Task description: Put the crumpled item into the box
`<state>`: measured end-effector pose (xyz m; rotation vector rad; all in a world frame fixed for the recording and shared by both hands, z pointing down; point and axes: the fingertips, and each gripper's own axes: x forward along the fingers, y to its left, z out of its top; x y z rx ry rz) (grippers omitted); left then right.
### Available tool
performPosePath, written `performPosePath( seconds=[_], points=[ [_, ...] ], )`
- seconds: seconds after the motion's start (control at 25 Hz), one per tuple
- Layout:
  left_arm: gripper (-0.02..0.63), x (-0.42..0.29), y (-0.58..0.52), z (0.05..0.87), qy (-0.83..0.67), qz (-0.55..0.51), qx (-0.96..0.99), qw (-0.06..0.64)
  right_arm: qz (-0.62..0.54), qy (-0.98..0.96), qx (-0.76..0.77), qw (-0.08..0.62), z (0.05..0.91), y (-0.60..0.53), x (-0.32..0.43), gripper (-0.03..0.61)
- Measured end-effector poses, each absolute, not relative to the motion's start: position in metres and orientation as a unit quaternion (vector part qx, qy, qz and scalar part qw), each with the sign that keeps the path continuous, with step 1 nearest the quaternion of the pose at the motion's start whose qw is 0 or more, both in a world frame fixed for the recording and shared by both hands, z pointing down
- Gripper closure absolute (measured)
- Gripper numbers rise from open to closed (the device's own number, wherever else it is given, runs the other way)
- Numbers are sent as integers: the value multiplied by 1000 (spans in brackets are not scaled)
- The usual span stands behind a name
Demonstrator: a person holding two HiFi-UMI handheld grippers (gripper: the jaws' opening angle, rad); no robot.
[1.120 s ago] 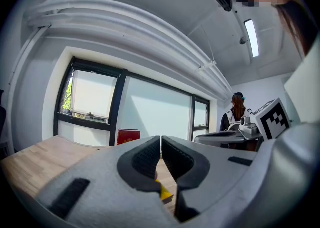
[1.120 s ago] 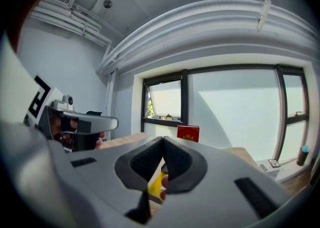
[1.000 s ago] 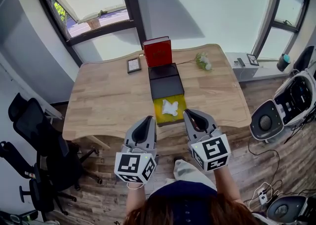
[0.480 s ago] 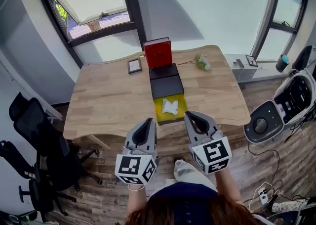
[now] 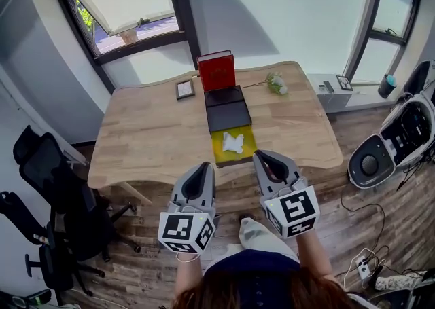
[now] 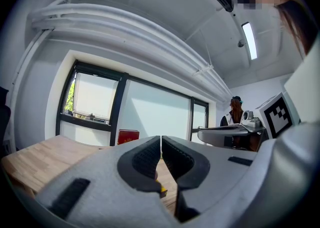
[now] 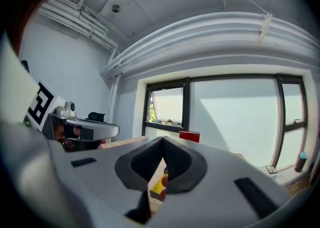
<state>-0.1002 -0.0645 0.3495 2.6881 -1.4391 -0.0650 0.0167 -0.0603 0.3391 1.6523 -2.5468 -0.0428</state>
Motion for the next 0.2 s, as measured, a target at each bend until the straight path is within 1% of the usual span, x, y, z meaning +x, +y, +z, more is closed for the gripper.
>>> performPosePath(
  seconds=[0.2],
  points=[
    [584, -102, -54, 351, -472, -22, 880, 48, -16, -838, 543, 51, 338, -49, 16, 555]
  ],
)
